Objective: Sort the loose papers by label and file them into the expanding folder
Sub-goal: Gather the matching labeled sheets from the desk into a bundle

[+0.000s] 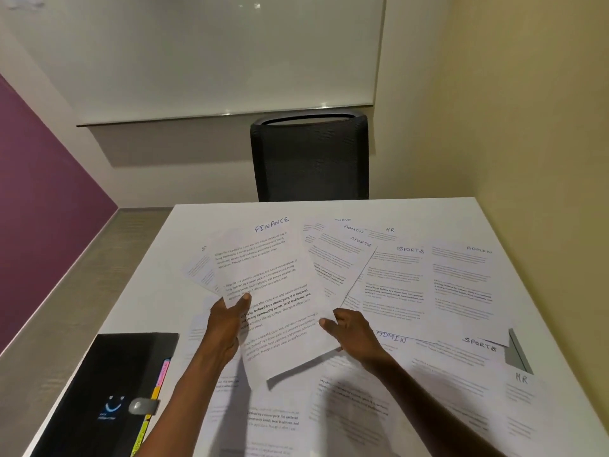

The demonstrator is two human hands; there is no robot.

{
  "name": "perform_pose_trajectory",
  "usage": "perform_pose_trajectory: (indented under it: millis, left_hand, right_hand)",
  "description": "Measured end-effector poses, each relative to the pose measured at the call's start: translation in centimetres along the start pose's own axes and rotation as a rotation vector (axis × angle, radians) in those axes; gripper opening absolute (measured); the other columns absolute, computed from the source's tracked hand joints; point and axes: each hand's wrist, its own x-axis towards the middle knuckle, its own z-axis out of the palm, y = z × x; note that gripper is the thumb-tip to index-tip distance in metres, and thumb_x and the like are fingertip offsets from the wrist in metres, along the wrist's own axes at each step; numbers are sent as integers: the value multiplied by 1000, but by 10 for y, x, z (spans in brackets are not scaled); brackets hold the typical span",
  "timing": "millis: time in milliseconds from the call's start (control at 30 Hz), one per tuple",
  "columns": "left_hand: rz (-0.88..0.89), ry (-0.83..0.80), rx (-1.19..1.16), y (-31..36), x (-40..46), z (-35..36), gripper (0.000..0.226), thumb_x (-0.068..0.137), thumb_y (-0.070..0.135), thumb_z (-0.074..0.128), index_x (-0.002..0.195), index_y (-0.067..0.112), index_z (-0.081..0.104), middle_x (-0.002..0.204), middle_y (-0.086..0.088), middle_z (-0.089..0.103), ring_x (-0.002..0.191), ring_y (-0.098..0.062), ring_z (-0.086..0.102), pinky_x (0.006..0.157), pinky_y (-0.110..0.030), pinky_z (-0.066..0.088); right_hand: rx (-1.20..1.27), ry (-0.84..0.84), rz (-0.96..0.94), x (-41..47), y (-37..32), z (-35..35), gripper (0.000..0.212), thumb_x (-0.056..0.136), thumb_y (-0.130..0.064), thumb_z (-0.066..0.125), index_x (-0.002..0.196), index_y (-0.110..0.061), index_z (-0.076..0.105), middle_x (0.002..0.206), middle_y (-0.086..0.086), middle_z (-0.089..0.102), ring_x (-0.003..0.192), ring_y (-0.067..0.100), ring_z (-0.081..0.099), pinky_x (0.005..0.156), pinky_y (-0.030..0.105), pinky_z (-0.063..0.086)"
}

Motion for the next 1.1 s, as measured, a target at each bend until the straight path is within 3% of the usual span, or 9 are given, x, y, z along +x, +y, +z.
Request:
perform_pose_trajectory:
  millis: [100, 200, 300, 433, 567, 733, 833, 933, 1100]
  left_hand:
    - [15, 47, 5, 5, 19, 6, 31, 97, 11, 61, 128, 8, 61, 116, -10, 71, 99, -26, 69, 82, -39, 58]
    - [14, 84, 4, 6, 47, 10, 33, 97, 15, 63, 130, 14, 61, 121, -10, 70, 107, -28, 67, 94, -44, 53]
    - [-12, 92, -19, 5, 74, 13, 36, 96, 19, 65, 131, 17, 61, 122, -6, 70, 108, -25, 67, 92, -37, 52]
    - [-27, 117, -56, 3, 110, 17, 41, 96, 14, 63, 137, 17, 57, 124, -3, 69, 110, -24, 67, 102, -46, 49]
    - [-14, 127, -10, 6, 146, 21, 47, 96, 16, 65, 141, 18, 52, 131, -3, 66, 115, -23, 65, 105, -48, 47]
    - [-5, 116, 20, 12, 185, 28, 42, 95, 15, 64, 137, 16, 56, 123, -2, 69, 112, -24, 66, 101, -46, 50]
    - [-17, 133, 50, 11, 206, 28, 42, 94, 19, 67, 135, 18, 59, 124, -2, 69, 115, -27, 65, 102, -52, 48]
    - [-21, 145, 54, 9, 225, 27, 43, 92, 22, 70, 134, 22, 59, 126, 1, 69, 116, -26, 65, 102, -55, 47]
    - [-28, 152, 41, 1, 236, 23, 41, 94, 19, 66, 134, 19, 59, 123, -1, 70, 111, -24, 68, 99, -49, 51]
  right_hand:
    - [-10, 77, 21, 31, -3, -12, 16, 92, -26, 61, 83, -15, 67, 70, -1, 67, 60, 9, 58, 53, 25, 49]
    - [-12, 166, 54, 73, -6, -30, 12, 88, -12, 57, 89, -10, 69, 78, 8, 74, 60, 13, 61, 52, 23, 45]
    - [-99, 239, 57, 125, -5, -48, 10, 85, -9, 60, 85, -14, 68, 81, 8, 75, 66, 17, 66, 59, 25, 50]
    - [-321, 323, 61, 195, 1, -67, 12, 86, -14, 62, 86, -6, 71, 91, 9, 72, 85, 26, 66, 82, 37, 53]
    - [-511, 363, 2, 260, 1, -85, 12, 85, -4, 60, 82, -3, 72, 94, 9, 73, 92, 25, 65, 77, 24, 40]
    - [-598, 414, -37, 333, -4, -100, 19, 85, -2, 56, 92, -5, 73, 96, 12, 74, 90, 27, 67, 76, 29, 48]
    - [-674, 388, -35, 372, -6, -106, 21, 87, -8, 59, 105, -7, 69, 108, 15, 69, 98, 31, 64, 80, 33, 50]
    - [-824, 275, -44, 404, -5, -111, 39, 88, -15, 65, 124, -3, 57, 119, 19, 59, 111, 36, 57, 90, 43, 51]
    - [-1150, 182, -42, 429, -6, -112, 46, 91, -31, 64, 126, -5, 49, 123, 17, 48, 115, 34, 47, 90, 46, 44]
